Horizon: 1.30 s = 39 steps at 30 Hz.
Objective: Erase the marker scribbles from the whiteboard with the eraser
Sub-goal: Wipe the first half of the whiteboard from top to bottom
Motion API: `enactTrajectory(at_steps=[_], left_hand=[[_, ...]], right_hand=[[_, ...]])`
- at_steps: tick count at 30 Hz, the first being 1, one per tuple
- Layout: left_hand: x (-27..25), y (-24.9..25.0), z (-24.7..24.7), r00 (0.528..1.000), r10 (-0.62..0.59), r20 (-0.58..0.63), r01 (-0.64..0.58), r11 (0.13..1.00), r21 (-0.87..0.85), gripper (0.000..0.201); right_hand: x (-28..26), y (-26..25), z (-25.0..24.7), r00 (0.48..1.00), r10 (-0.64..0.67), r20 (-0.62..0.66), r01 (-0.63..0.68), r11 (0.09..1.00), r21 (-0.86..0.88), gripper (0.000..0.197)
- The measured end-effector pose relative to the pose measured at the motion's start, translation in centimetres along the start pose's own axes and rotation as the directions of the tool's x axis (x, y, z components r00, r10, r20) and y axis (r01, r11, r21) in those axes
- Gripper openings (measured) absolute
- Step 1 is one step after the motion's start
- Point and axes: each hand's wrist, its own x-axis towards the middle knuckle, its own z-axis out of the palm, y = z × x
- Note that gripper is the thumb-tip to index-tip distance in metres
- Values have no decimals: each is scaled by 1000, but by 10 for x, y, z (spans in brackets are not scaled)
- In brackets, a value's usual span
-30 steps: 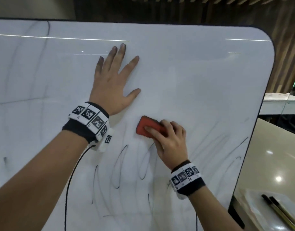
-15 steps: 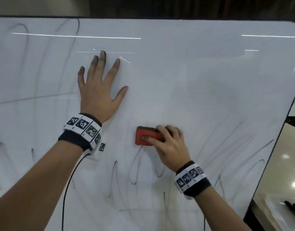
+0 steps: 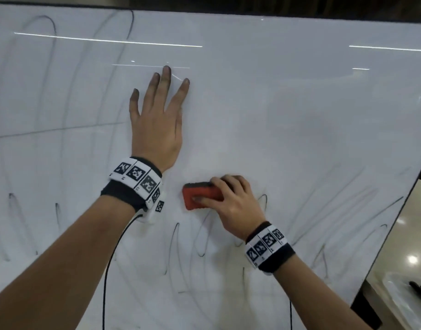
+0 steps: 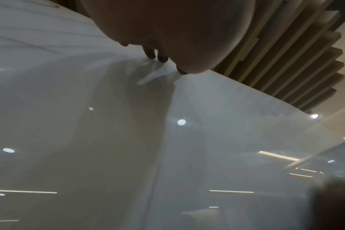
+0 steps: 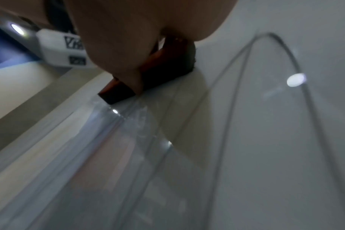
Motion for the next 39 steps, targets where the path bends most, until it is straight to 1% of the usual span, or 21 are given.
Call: enactTrajectory(at_steps=[2, 4, 6, 7, 9, 12, 15, 17, 18, 20, 22, 23, 24, 25, 28, 31, 33, 34, 36, 37, 39], left_hand=[[-1, -1, 1, 1000, 14, -2, -14, 1000, 11, 57], [-2, -2, 2, 1000, 20, -10, -20, 1000, -4, 57], [-3, -2, 3, 1000, 10, -16, -10, 1000, -18, 57], [-4, -2, 4, 1000, 6, -14, -6, 1000, -22, 57], [-7, 0, 5, 1000, 3, -9, -4, 1000, -24, 58], [-10, -2, 6, 1000, -1, -5, 1, 1000, -17, 58], [-13, -2, 8, 1000, -6, -3, 6, 1000, -25, 56], [-14, 0, 10, 1000, -15, 2, 15, 999, -41, 55], [-14, 1, 11, 1000, -26, 2, 26, 998, -52, 55], [-17, 3, 14, 999, -53, -1, 53, 996, -71, 55], [-19, 9, 15, 997, -77, -2, 77, 995, -67, 57], [-21, 14, 16, 996, -90, -3, 90, 994, -59, 59], [-22, 17, 16, 994, -105, -2, 105, 993, -50, 61], [-23, 21, 17, 993, -119, -1, 119, 992, -40, 62], [-25, 22, 19, 991, -130, 11, 130, 991, 5, 63], [-28, 16, 17, 995, -99, 29, 98, 994, 42, 63], [-29, 14, 16, 996, -83, 36, 81, 995, 52, 64], [-30, 13, 16, 996, -79, 37, 77, 996, 51, 64], [-32, 12, 16, 996, -81, 38, 79, 996, 52, 64], [-33, 12, 17, 995, -89, 38, 87, 995, 50, 64], [-33, 19, 18, 992, -119, 38, 118, 992, 42, 64]], right_hand=[[37, 19, -22, 976, 156, -151, -157, 988, 6, 50], [75, 44, -48, 874, 371, -313, -364, 928, 82, 48], [93, 54, -56, 789, 490, -372, -468, 870, 153, 50], [91, 48, -51, 791, 486, -372, -467, 872, 147, 49], [60, 21, -26, 871, 387, -302, -372, 922, 107, 45], [-15, -23, 15, 990, 126, -62, -122, 991, 61, 47], [-32, -10, 13, 995, -60, 79, 59, 998, 17, 47], [-10, 18, -10, 998, 49, -40, -50, 999, -2, 40], [2, 34, -24, 977, 168, -134, -170, 985, -5, 39], [17, 60, -47, 878, 396, -268, -394, 917, 64, 41], [19, 58, -50, 767, 551, -328, -525, 833, 171, 46], [15, 47, -42, 741, 583, -332, -552, 812, 193, 47], [6, 30, -29, 751, 583, -309, -548, 812, 200, 47], [-7, 10, -13, 802, 538, -260, -504, 842, 190, 45], [-53, -36, 26, 971, 234, -50, -228, 968, 102, 44], [-62, -31, 24, 999, 35, 41, -36, 999, 38, 46], [-55, -6, 7, 999, 50, -14, -51, 999, -11, 42], [-53, 11, -3, 990, 123, -70, -126, 991, -36, 40], [-56, 51, -25, 910, 354, -215, -367, 930, -22, 40], [-59, 70, -37, 822, 488, -294, -501, 865, 33, 42], [-62, 101, -58, 553, 727, -406, -716, 664, 214, 49]])
